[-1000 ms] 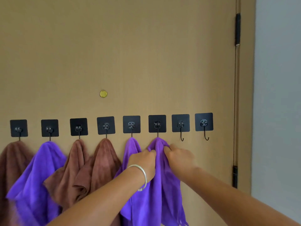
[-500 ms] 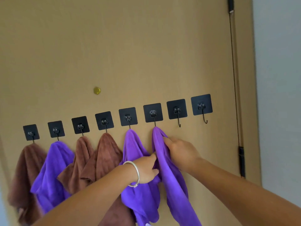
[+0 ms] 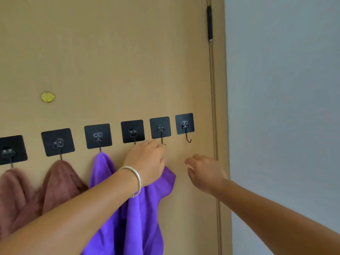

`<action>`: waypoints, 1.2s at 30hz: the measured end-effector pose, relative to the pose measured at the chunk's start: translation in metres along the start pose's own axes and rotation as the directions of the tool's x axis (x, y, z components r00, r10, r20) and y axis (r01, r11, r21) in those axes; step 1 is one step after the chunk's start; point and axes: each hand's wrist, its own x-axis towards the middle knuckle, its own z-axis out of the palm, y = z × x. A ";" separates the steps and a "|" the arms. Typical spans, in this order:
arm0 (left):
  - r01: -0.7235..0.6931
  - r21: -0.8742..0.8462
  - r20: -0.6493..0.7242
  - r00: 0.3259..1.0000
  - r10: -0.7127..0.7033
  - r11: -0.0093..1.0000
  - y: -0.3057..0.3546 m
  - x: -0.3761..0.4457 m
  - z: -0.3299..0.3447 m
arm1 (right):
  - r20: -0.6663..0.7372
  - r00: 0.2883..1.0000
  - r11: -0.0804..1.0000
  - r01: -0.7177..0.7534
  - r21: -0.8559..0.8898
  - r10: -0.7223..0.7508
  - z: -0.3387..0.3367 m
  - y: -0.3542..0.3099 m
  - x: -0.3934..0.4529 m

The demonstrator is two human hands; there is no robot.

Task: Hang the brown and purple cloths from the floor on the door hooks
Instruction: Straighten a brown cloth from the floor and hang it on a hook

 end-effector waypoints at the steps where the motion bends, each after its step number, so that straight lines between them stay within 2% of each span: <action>1: -0.035 -0.018 -0.004 0.999 0.035 0.999 0.004 0.002 0.007 | 0.000 0.999 0.998 -0.038 -0.046 0.038 -0.008 0.007 -0.004; 10: -0.222 -0.263 -0.020 0.974 0.225 0.939 0.052 0.001 0.024 | 0.020 0.942 0.872 -0.303 -0.384 0.336 -0.078 0.010 -0.064; 17: -0.413 -0.445 -0.121 0.907 0.403 0.795 0.113 -0.006 -0.002 | -0.067 0.859 0.705 -0.458 -0.541 0.507 -0.147 -0.007 -0.145; 26: -0.627 -0.539 -0.309 0.768 0.561 0.562 0.234 -0.041 -0.089 | -0.219 0.653 0.387 -0.649 -0.656 0.725 -0.277 -0.043 -0.279; 31: -0.725 -0.554 -0.425 0.669 0.610 0.409 0.297 -0.074 -0.158 | -0.320 0.530 0.201 -0.707 -0.678 0.785 -0.353 -0.073 -0.362; 36: -0.771 -0.563 -0.457 0.590 0.666 0.297 0.363 -0.128 -0.242 | -0.402 0.388 0.021 -0.740 -0.672 0.830 -0.427 -0.122 -0.448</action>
